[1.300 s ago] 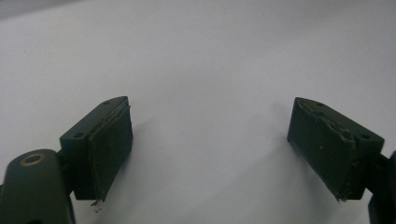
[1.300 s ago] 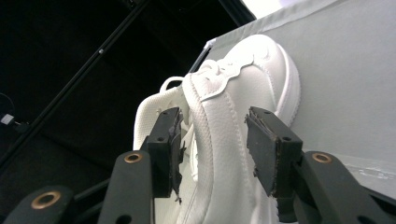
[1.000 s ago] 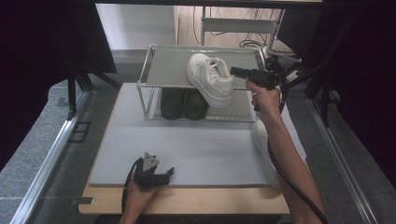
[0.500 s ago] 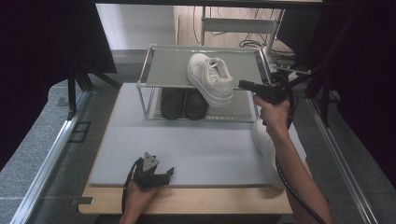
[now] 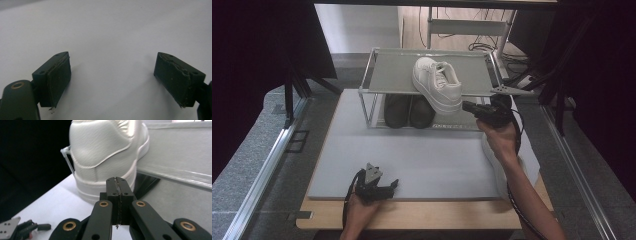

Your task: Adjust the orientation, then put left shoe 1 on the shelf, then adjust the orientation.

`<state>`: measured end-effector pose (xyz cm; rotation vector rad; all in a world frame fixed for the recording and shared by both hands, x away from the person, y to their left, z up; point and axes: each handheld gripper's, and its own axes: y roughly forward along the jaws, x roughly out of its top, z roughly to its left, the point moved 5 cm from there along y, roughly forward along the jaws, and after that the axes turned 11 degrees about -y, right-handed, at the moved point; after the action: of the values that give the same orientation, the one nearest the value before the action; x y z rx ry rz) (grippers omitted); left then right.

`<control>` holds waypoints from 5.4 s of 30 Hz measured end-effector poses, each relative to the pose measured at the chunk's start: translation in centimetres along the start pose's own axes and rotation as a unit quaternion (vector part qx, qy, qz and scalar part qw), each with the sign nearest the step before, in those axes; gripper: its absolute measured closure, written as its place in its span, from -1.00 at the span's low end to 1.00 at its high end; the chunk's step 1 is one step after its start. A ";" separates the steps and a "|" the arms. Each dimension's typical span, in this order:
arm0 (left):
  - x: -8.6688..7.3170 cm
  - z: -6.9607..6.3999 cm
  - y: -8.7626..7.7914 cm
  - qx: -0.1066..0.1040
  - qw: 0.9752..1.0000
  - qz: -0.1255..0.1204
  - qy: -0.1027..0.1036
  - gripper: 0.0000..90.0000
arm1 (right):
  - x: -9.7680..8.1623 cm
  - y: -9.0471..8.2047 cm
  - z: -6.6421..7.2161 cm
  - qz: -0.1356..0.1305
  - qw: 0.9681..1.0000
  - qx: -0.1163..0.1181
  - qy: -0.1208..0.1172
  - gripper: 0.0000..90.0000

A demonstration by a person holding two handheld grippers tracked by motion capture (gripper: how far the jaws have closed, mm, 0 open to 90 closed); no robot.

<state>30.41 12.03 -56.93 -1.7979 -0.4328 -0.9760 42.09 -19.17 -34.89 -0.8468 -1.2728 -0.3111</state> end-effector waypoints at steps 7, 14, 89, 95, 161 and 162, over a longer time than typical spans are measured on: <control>0.0 0.0 0.0 0.000 1.000 0.000 0.000 -0.68 | -0.6 0.3 0.8 0.004 1.000 0.015 -0.011 1.00; 0.0 0.0 0.0 0.000 1.000 0.000 0.000 -0.68 | -1.1 0.8 1.6 0.014 0.999 0.024 -0.024 1.00; 0.0 0.0 0.0 0.001 1.000 -0.001 0.000 -0.67 | 3.0 11.9 2.8 0.048 0.997 0.019 -0.062 1.00; 0.0 0.0 0.0 0.001 1.000 -0.001 0.000 -0.67 | 2.8 11.4 1.5 0.047 0.998 0.010 -0.044 1.00; 0.0 -0.1 0.0 0.002 1.000 0.000 -0.001 -0.67 | -3.8 6.1 4.0 0.120 0.984 0.041 -0.127 -0.61; 0.0 -0.1 0.0 0.002 1.000 0.000 -0.001 -0.67 | -3.9 6.0 3.9 0.120 0.984 0.040 -0.125 -0.63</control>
<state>30.34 12.00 -56.92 -1.7951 -0.4368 -0.9725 41.91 -13.35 -40.62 -0.9818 -1.3885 0.0403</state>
